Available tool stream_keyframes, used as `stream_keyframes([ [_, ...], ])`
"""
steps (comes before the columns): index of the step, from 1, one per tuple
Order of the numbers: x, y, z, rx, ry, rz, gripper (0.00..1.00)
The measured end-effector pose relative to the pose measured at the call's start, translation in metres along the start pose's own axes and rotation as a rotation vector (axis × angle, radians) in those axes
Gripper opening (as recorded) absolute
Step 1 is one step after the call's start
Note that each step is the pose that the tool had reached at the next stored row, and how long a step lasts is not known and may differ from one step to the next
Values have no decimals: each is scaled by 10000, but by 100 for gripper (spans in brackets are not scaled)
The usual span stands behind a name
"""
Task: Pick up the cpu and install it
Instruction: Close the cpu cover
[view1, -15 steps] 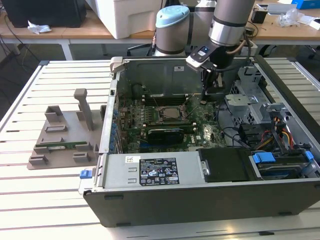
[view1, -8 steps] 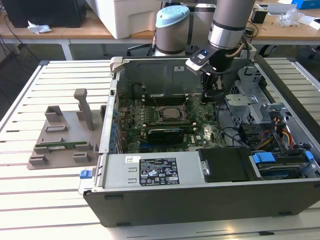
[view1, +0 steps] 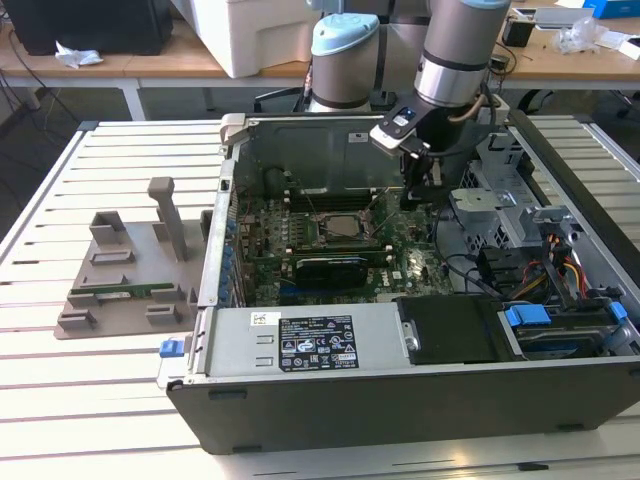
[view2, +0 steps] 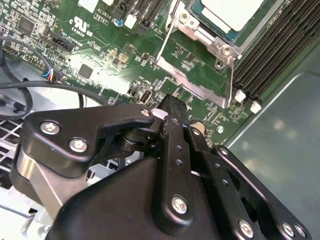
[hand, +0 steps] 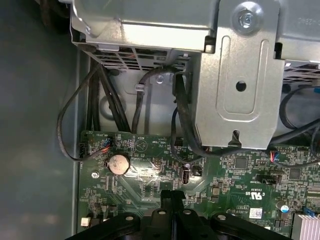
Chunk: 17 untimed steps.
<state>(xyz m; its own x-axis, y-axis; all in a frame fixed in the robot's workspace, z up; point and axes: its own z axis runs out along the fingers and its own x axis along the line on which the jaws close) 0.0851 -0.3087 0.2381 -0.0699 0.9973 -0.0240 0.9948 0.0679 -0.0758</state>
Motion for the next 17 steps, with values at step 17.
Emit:
stream_keyframes([
  [17,35,-470,101,-24,-1,1,11],
])
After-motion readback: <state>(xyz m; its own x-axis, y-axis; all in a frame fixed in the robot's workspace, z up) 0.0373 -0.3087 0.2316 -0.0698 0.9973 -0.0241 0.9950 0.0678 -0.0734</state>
